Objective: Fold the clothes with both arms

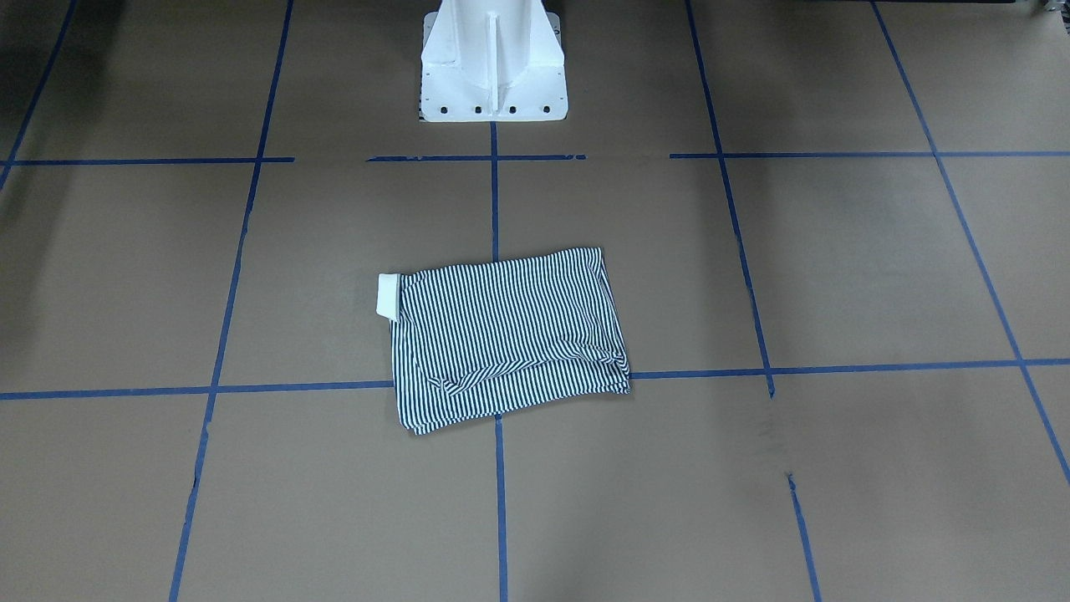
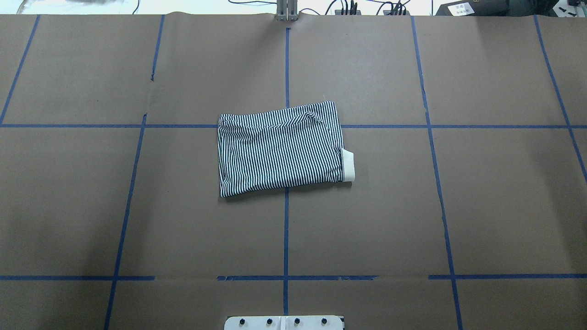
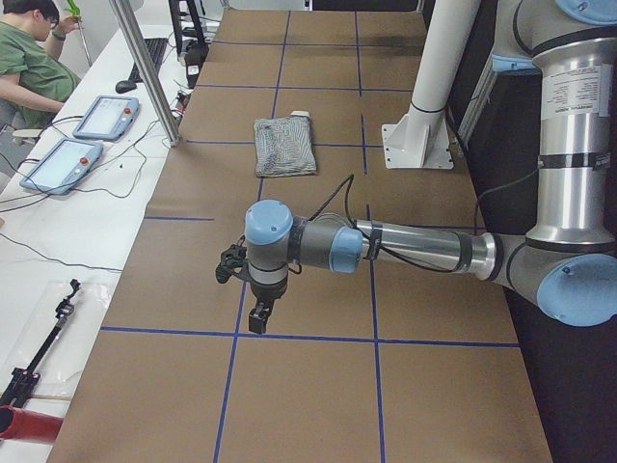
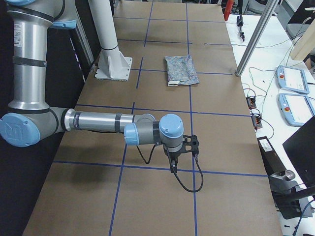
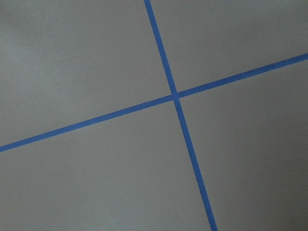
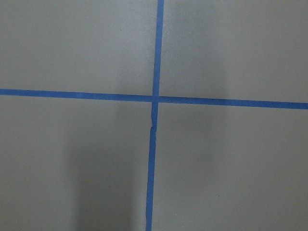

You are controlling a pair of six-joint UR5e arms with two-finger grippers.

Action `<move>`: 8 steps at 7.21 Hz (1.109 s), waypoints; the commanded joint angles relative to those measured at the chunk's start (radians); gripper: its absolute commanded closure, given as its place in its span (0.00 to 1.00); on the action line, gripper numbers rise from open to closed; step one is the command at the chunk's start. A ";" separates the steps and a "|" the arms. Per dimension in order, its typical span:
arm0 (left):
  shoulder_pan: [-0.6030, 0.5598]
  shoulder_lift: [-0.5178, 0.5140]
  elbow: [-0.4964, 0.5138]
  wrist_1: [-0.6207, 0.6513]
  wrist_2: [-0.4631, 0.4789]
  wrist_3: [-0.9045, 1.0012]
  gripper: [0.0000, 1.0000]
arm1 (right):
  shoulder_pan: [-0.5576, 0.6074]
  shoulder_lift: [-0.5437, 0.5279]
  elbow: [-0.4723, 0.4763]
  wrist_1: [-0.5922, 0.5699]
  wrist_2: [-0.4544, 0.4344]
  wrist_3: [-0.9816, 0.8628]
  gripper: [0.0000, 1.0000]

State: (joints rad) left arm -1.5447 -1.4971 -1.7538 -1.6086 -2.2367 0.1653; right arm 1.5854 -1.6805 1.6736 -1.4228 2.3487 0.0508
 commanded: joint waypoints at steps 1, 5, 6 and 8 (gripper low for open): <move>0.000 -0.002 0.002 -0.001 0.000 -0.089 0.00 | 0.001 0.002 -0.002 -0.001 -0.002 0.001 0.00; 0.000 -0.002 -0.006 -0.002 -0.001 -0.184 0.00 | 0.001 -0.002 -0.002 -0.001 0.003 0.001 0.00; 0.000 0.000 -0.006 -0.004 -0.001 -0.182 0.00 | 0.001 -0.002 -0.003 -0.001 0.007 0.001 0.00; 0.000 0.000 -0.006 -0.004 -0.003 -0.182 0.00 | 0.001 -0.002 -0.003 -0.001 0.008 0.001 0.00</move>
